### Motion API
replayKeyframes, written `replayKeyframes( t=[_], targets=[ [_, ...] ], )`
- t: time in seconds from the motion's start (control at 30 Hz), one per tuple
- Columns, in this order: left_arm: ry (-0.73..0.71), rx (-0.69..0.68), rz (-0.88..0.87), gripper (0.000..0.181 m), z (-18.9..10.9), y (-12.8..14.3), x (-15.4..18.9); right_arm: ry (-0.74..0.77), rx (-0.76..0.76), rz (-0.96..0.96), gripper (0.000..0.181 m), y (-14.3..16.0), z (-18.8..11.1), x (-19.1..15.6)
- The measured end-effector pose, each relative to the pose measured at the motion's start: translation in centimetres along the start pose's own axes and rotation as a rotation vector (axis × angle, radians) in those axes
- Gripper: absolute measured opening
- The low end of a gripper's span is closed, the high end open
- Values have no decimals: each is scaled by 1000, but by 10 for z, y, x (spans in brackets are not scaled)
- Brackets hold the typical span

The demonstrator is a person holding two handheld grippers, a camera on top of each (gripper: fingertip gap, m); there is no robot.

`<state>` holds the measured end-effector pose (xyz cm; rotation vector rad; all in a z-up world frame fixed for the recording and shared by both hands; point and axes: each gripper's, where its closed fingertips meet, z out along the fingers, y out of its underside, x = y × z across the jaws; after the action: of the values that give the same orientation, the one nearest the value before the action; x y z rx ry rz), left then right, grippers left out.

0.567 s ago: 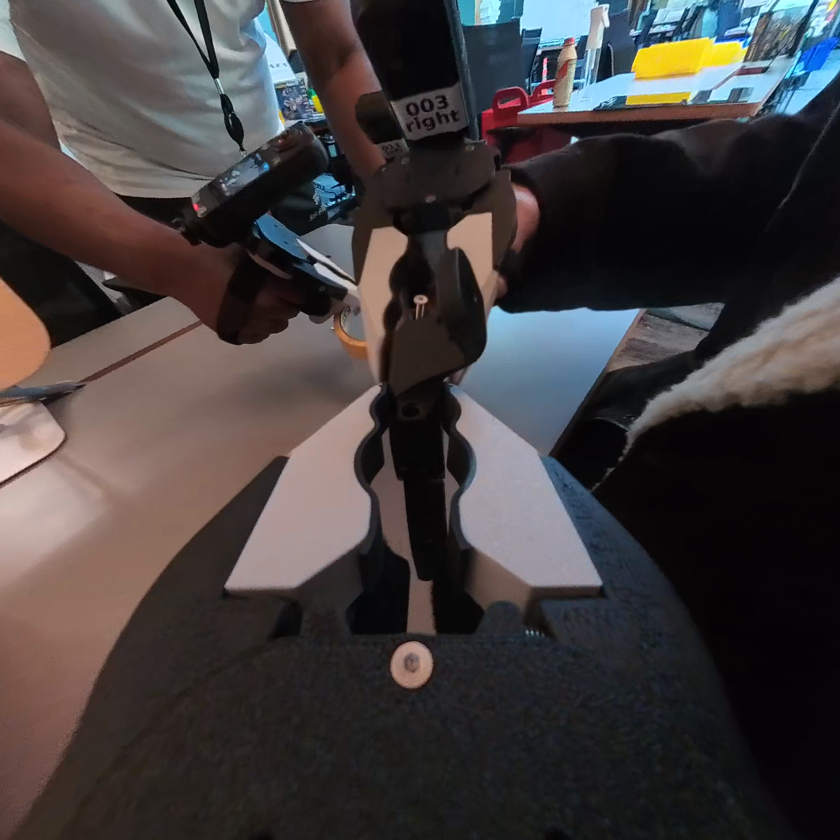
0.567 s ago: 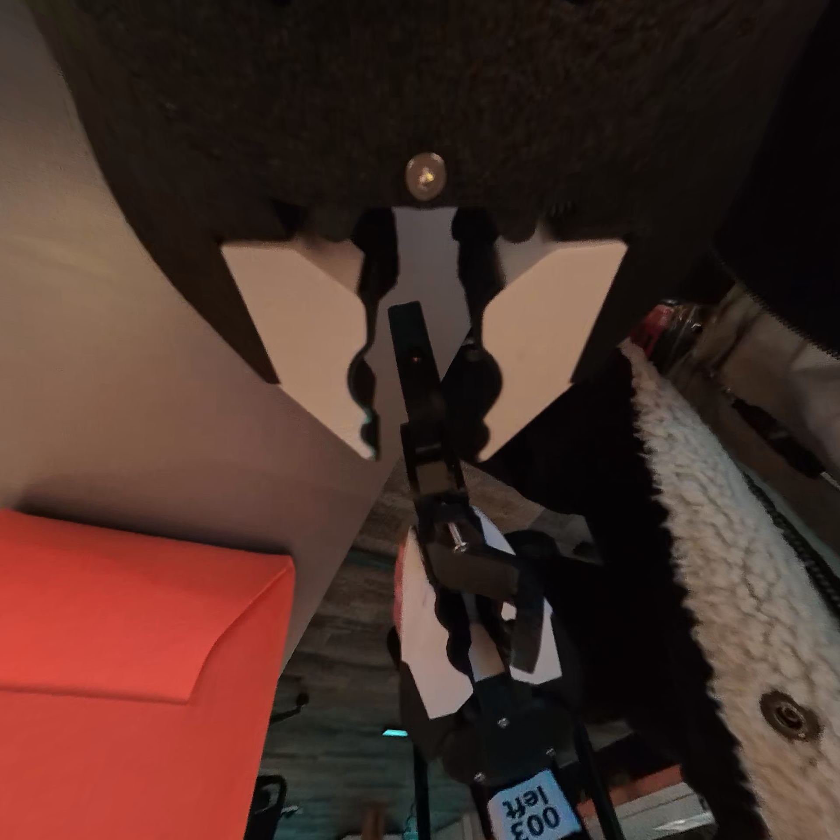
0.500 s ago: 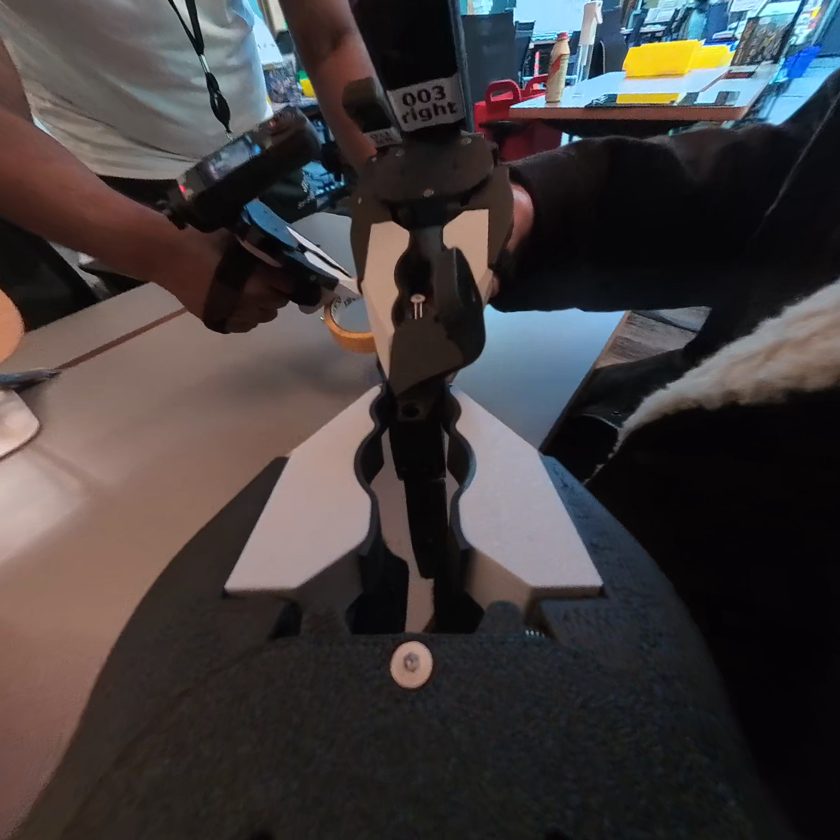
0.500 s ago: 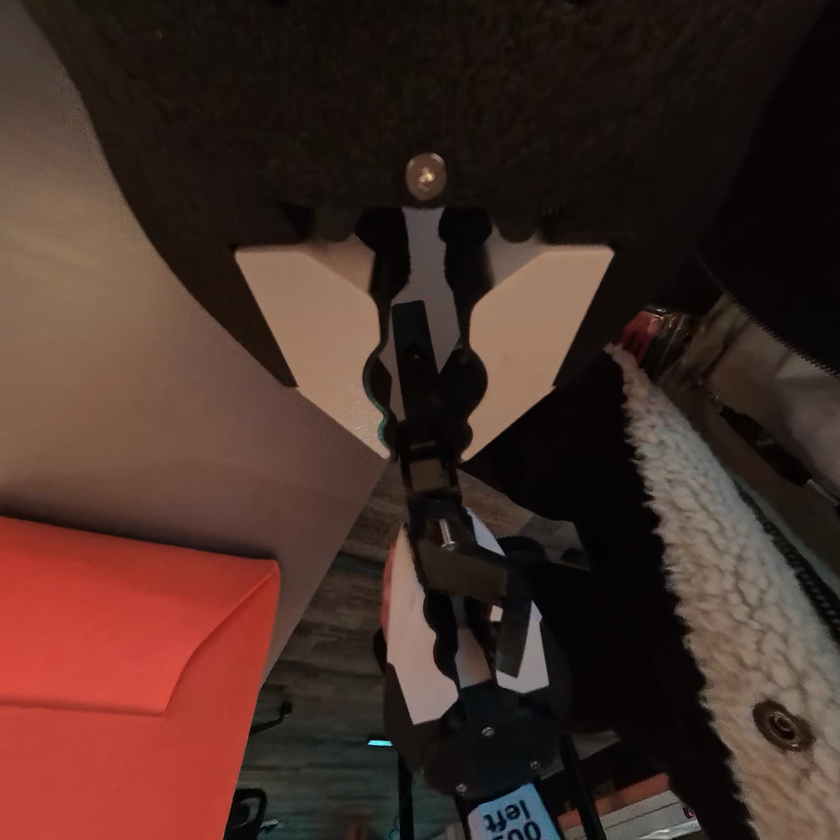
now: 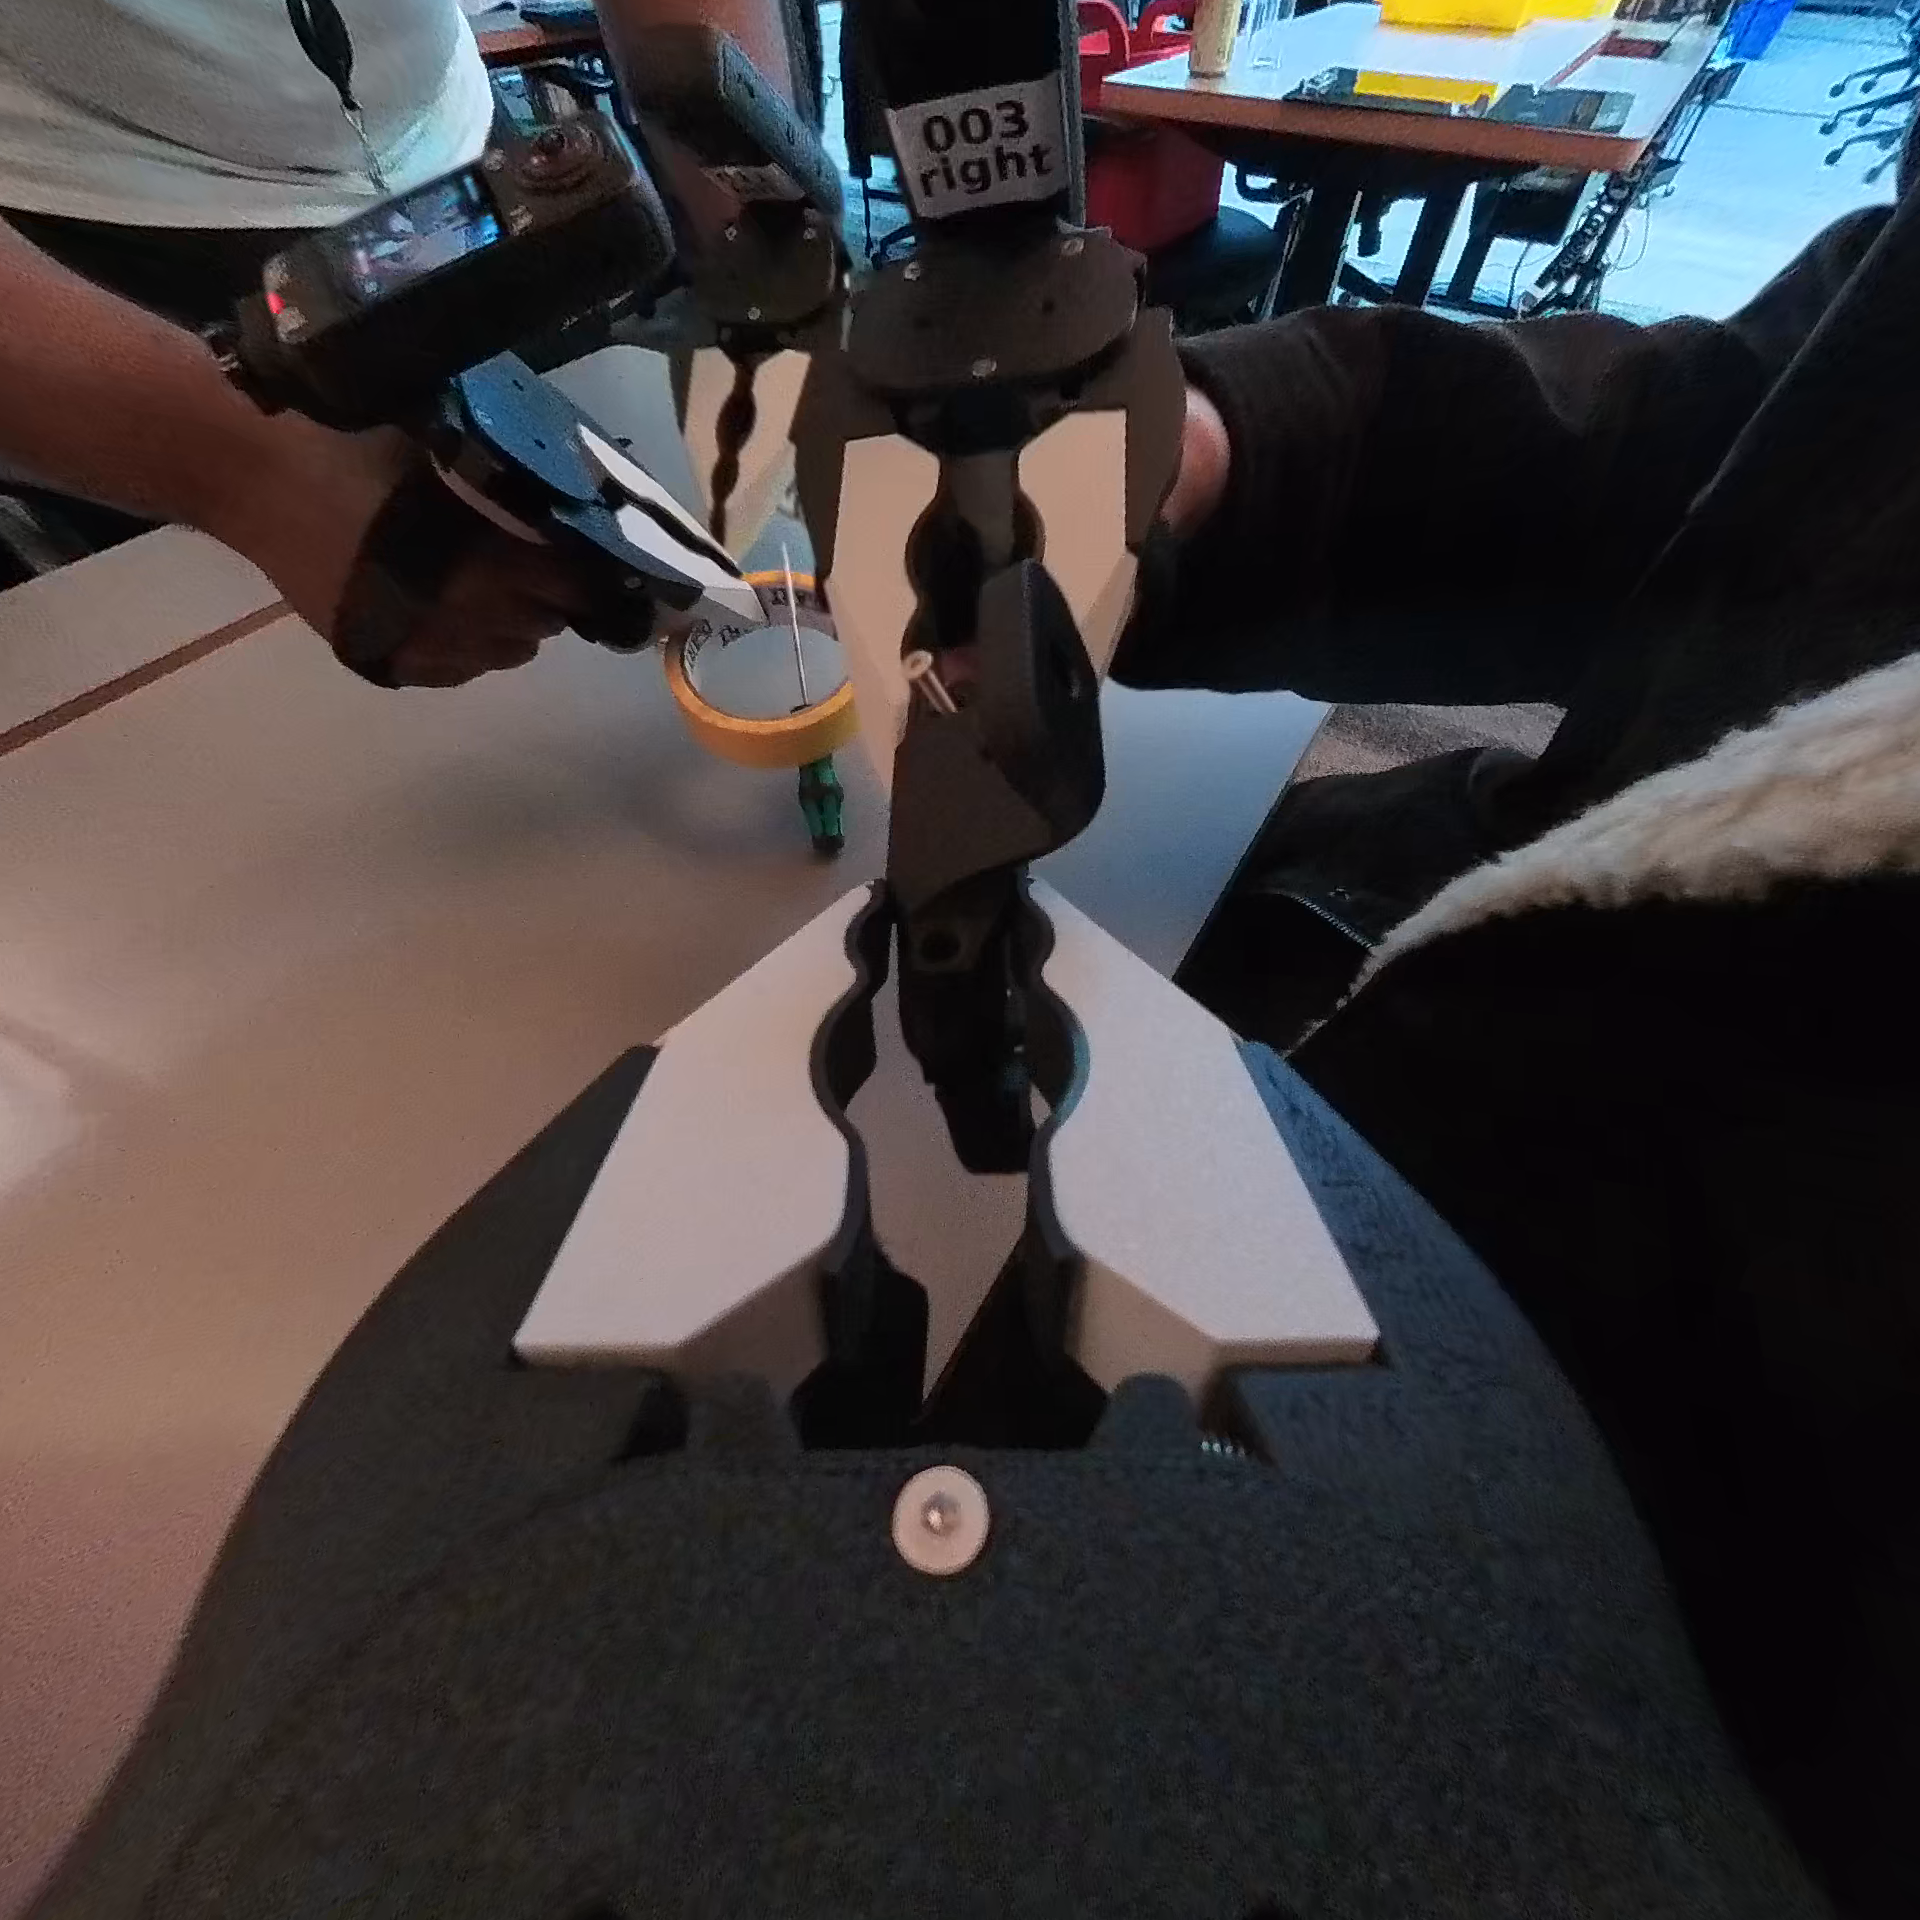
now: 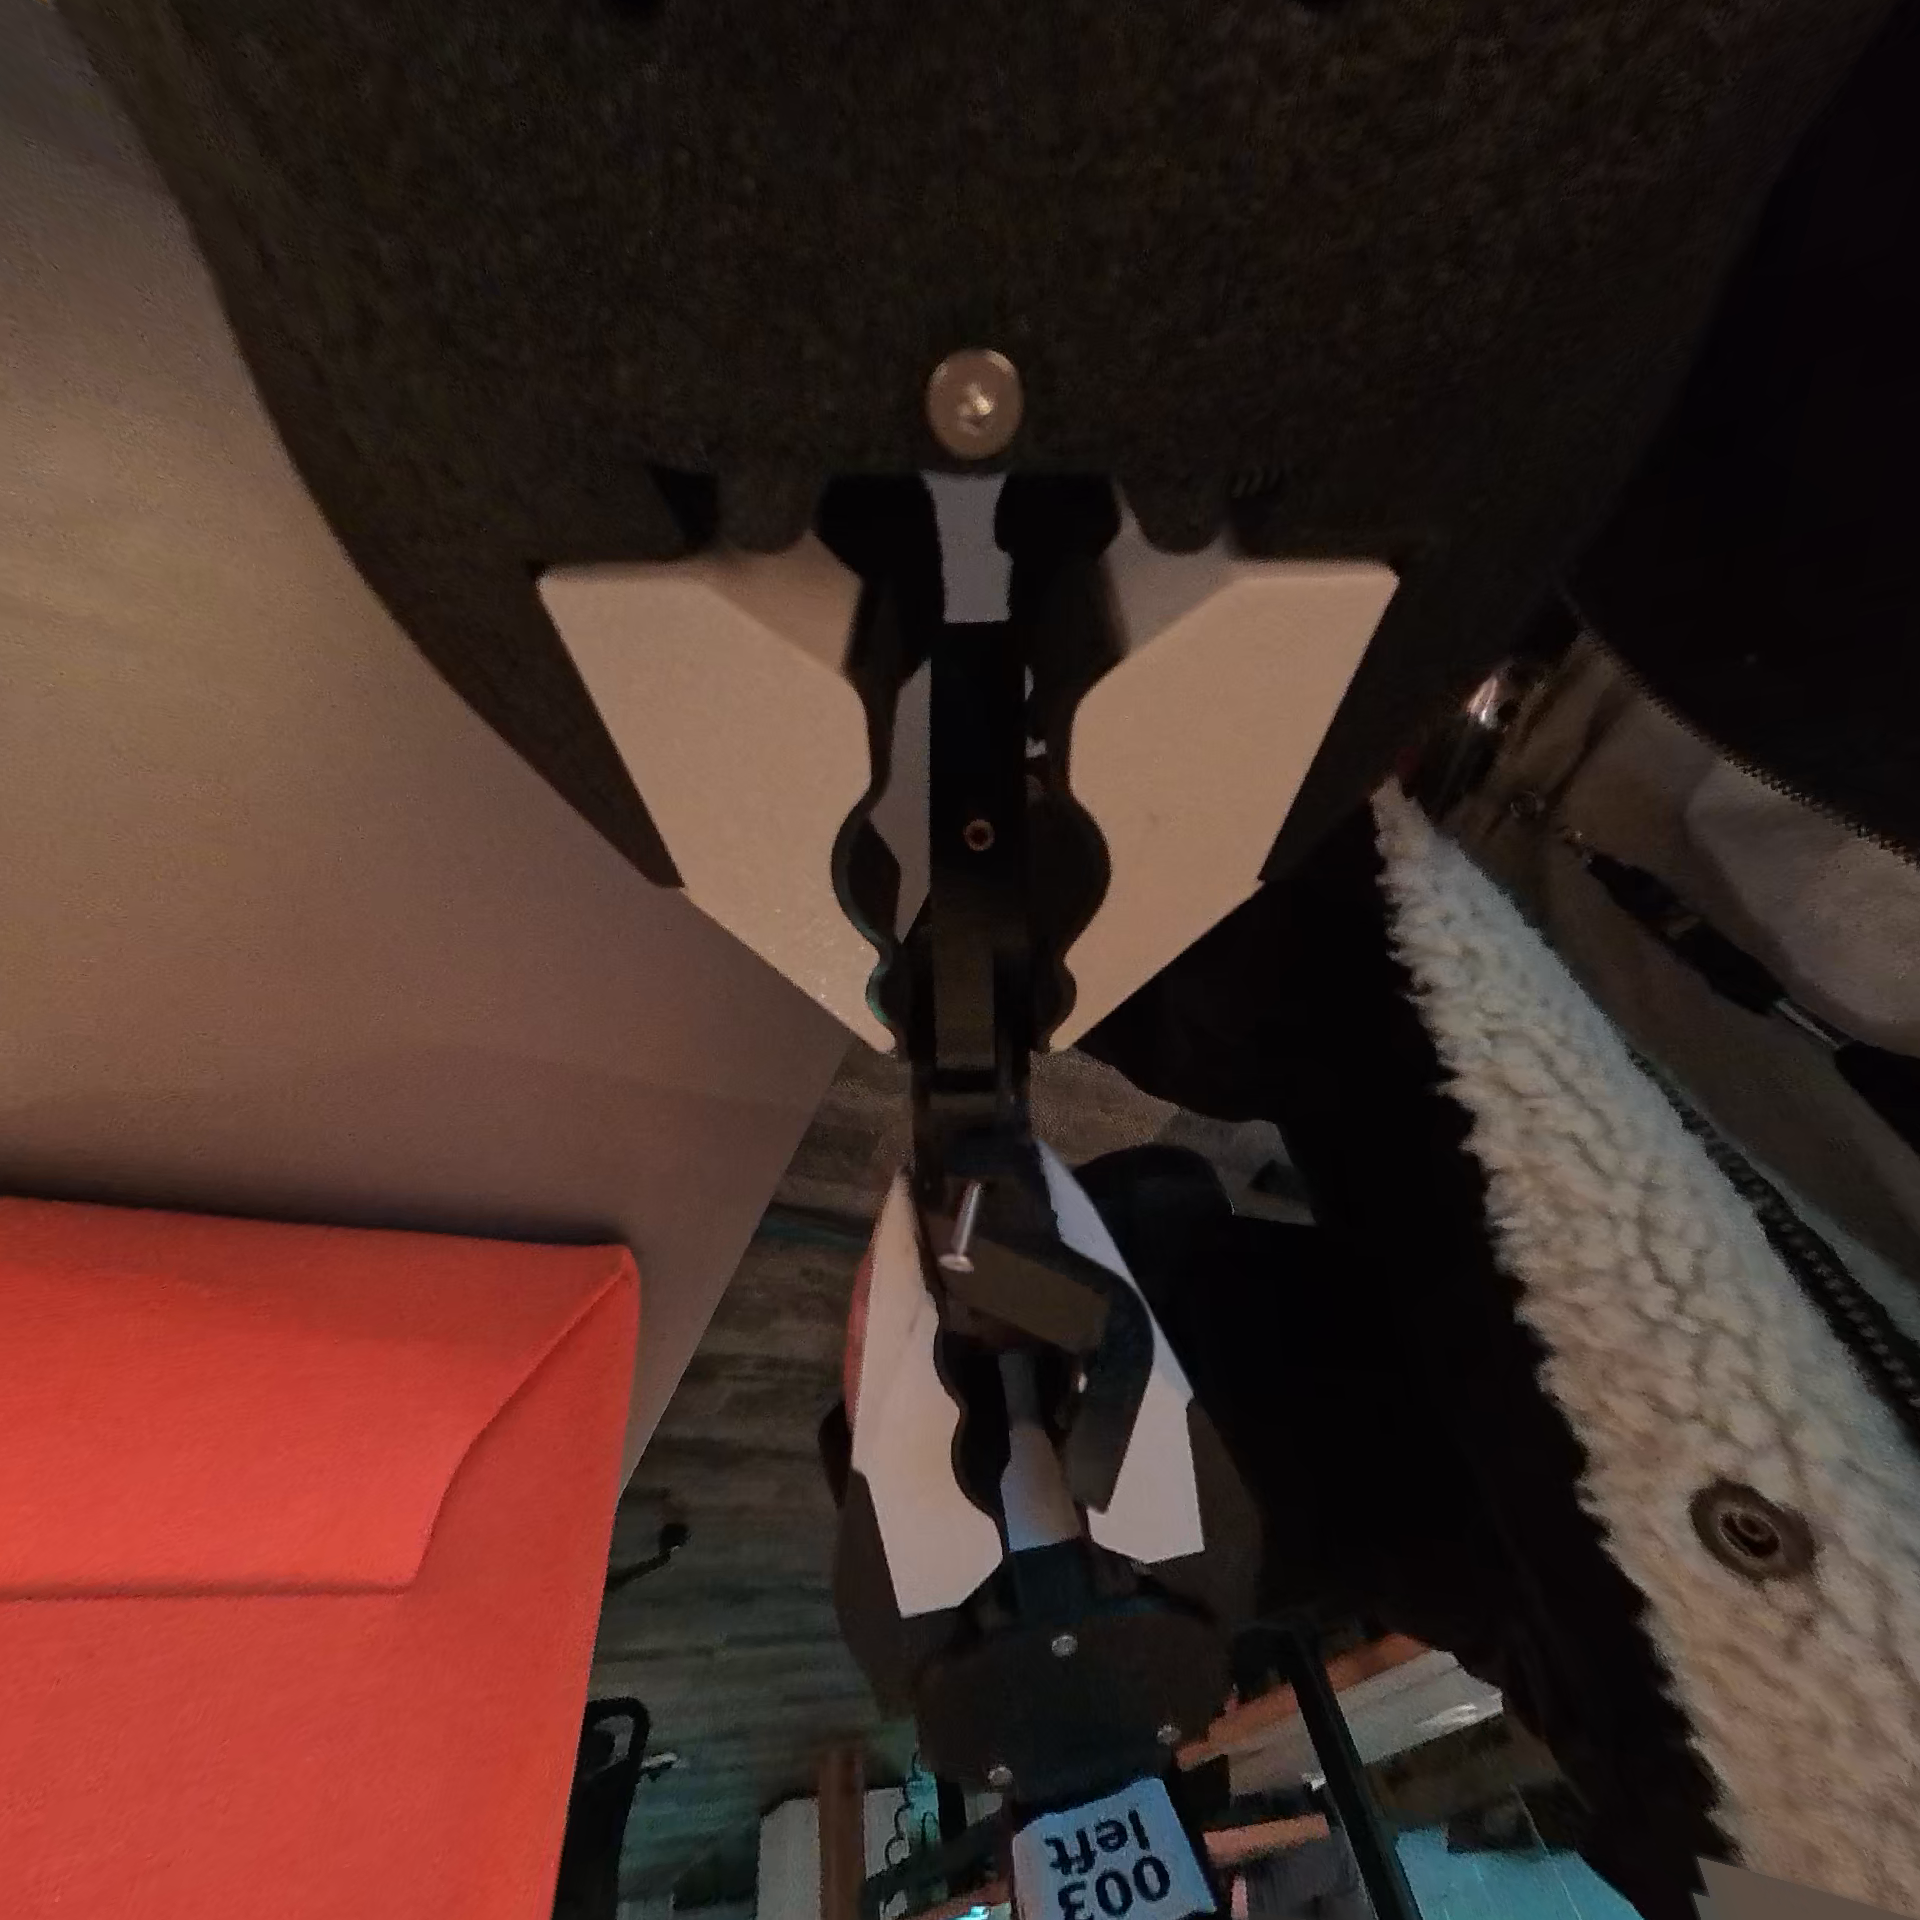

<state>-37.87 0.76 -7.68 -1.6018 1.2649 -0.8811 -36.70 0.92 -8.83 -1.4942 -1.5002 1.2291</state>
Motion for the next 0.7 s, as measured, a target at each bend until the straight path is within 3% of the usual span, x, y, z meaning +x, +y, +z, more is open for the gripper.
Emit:
replayKeyframes(
  t=[0.7],
  targets=[
    [96, 12, -121, 23, 4, -8, 7, -65, 196, 109, 20, -13, -8, -7]
  ],
)
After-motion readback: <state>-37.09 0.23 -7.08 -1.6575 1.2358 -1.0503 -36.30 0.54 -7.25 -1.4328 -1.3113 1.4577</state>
